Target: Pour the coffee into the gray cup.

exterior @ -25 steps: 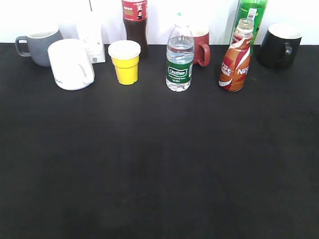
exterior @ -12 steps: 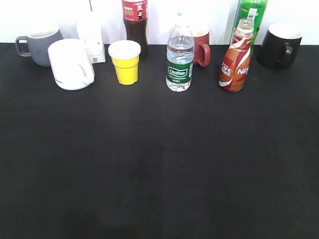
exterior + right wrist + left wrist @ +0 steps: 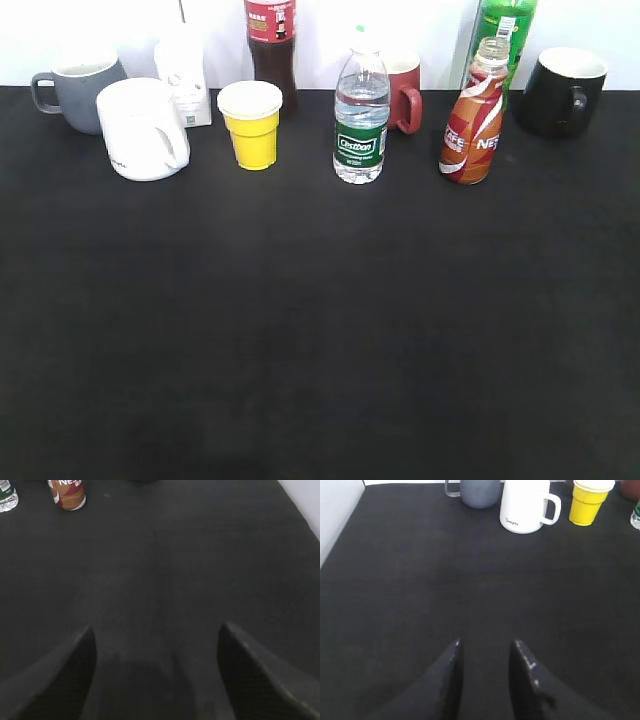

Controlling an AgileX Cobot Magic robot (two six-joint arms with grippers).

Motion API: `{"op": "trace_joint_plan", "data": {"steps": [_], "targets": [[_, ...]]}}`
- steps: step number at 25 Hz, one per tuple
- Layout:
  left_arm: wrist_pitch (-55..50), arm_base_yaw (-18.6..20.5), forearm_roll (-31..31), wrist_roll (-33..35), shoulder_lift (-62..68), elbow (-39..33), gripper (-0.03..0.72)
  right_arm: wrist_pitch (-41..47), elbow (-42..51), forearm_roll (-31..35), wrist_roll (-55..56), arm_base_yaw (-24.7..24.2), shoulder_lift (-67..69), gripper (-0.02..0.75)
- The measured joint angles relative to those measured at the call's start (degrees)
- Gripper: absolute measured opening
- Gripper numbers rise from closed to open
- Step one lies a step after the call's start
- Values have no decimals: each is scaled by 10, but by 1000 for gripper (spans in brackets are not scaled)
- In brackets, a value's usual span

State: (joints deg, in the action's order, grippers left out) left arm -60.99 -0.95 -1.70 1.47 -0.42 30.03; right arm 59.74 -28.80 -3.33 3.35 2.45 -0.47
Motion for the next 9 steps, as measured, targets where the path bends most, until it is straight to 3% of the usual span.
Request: {"op": "trace_joint_plan", "data": {"steps": [9], "targets": [[0,0,0,0,0,0,238,0,0,0,-1,0,0,589]]}}
